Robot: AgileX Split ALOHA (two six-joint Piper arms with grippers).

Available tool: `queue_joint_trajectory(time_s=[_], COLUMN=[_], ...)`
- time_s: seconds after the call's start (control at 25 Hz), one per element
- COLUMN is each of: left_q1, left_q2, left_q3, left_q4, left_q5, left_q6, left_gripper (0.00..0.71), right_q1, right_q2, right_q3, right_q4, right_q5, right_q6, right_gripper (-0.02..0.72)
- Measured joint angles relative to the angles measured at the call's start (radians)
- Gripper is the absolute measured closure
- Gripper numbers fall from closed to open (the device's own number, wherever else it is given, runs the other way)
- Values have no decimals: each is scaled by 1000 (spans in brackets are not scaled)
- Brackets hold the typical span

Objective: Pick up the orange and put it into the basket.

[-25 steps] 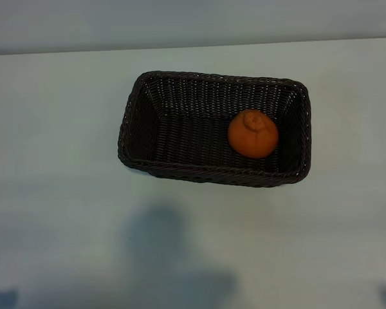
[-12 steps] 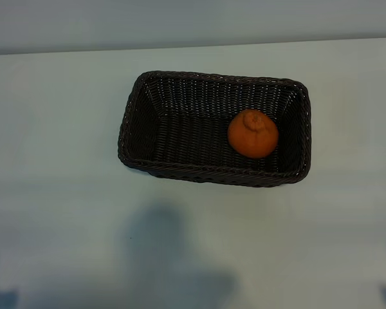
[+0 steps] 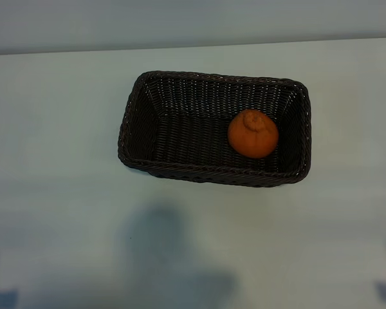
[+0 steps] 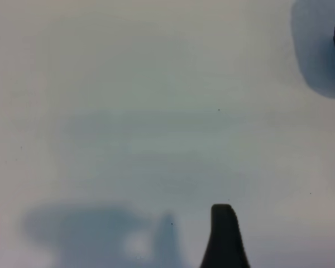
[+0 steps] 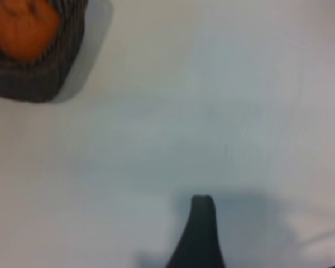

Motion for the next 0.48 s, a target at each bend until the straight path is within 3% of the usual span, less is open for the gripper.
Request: queue_joint_trajectory(time_s=[0.48], left_q1=[0], left_q2=[0], left_q3=[0], left_q4=[0], left_q5=[0], left_q6=[0], left_gripper=[164], right_q1=[0], right_q2=[0], right_q3=[11], right_q4=[18], right_q5=[-40], right_q6=[9], right_gripper=[105])
